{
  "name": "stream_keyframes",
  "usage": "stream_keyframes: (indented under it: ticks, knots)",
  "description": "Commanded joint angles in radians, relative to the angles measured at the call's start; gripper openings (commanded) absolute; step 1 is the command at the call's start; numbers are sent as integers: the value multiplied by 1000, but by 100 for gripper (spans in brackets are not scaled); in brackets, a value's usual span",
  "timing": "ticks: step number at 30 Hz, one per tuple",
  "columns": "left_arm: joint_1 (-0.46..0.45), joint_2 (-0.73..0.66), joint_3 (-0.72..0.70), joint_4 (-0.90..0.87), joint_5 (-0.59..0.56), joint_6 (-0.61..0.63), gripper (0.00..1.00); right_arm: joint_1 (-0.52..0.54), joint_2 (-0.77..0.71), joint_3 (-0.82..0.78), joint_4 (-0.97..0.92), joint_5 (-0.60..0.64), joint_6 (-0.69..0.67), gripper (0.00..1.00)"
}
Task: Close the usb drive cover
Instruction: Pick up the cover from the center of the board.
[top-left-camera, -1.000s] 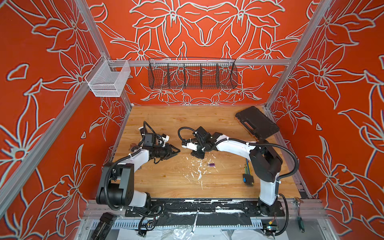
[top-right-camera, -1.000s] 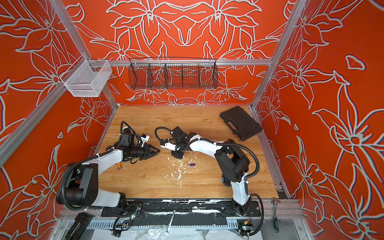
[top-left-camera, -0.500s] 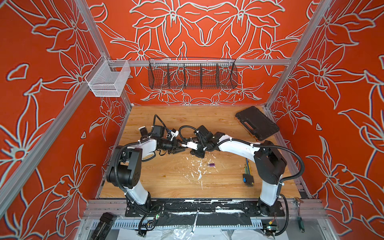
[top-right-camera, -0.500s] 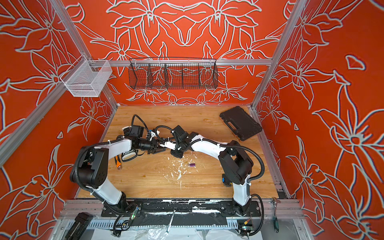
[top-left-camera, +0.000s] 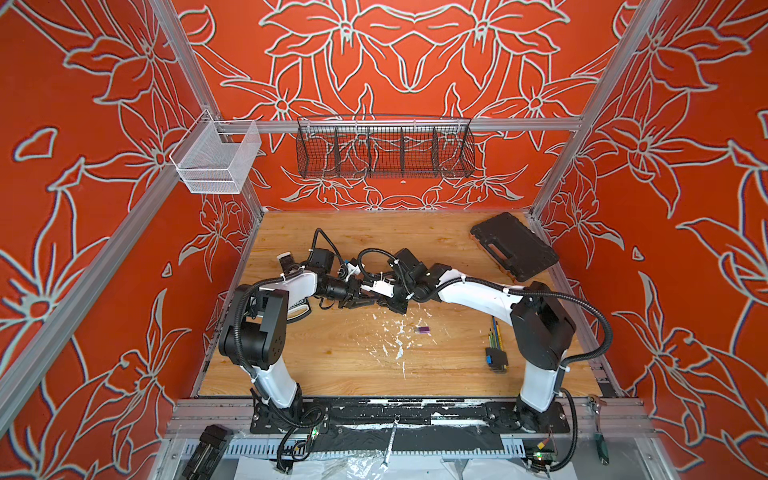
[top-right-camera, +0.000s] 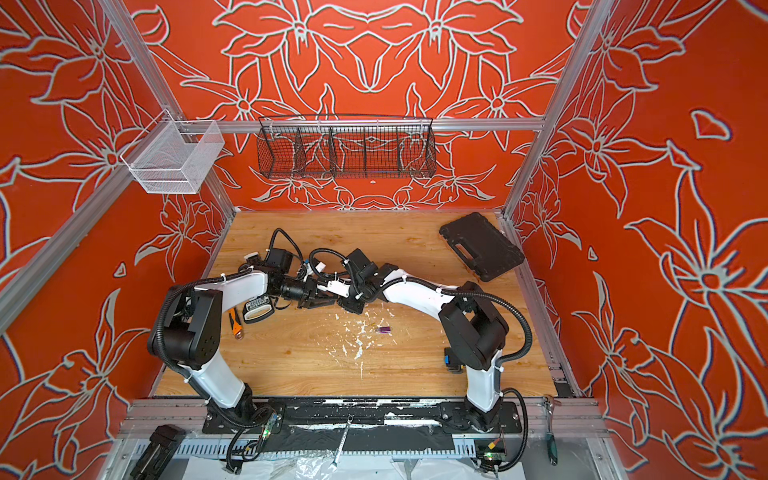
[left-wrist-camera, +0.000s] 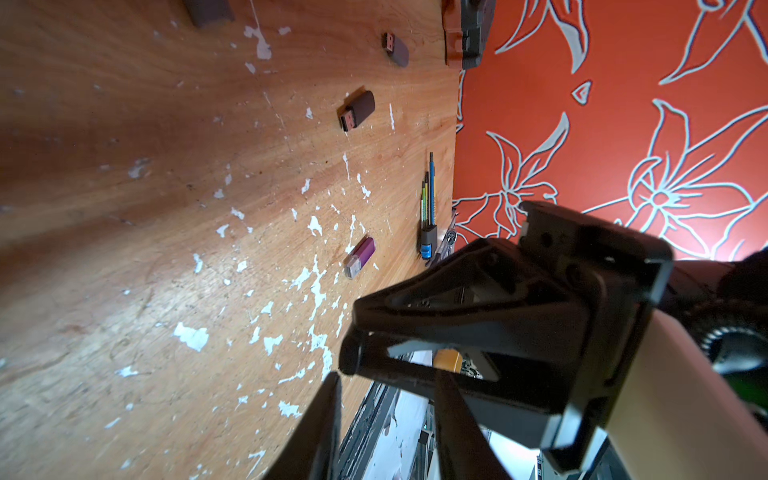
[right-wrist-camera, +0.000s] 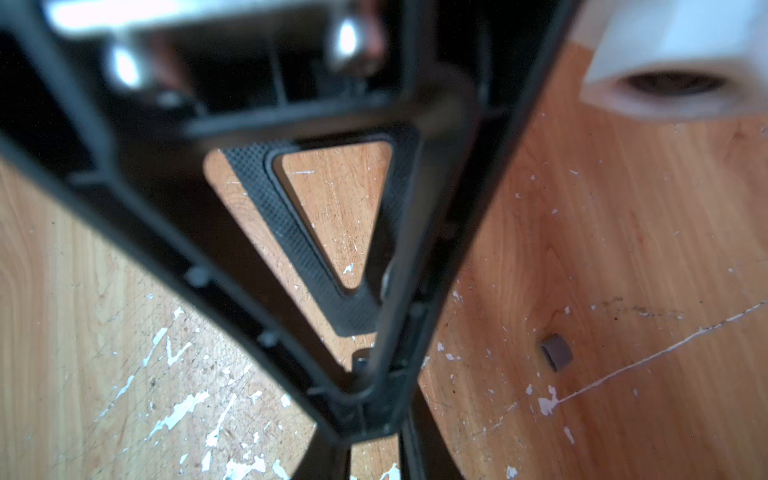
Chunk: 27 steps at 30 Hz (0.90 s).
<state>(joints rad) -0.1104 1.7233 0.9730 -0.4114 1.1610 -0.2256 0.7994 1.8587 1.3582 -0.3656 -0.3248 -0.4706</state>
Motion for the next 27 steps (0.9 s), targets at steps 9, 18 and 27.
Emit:
stream_keyframes:
  ticks: [9, 18, 27]
  knots:
    - [-5, 5, 25, -28, 29, 30, 34, -3, -51, 9, 6, -56, -26, 17]
    - [-6, 4, 32, -52, 49, 52, 29, -3, -58, 2, 28, -88, -24, 16]
    - [-15, 13, 53, -53, 75, 51, 26, -3, -69, -9, 63, -99, -10, 17]
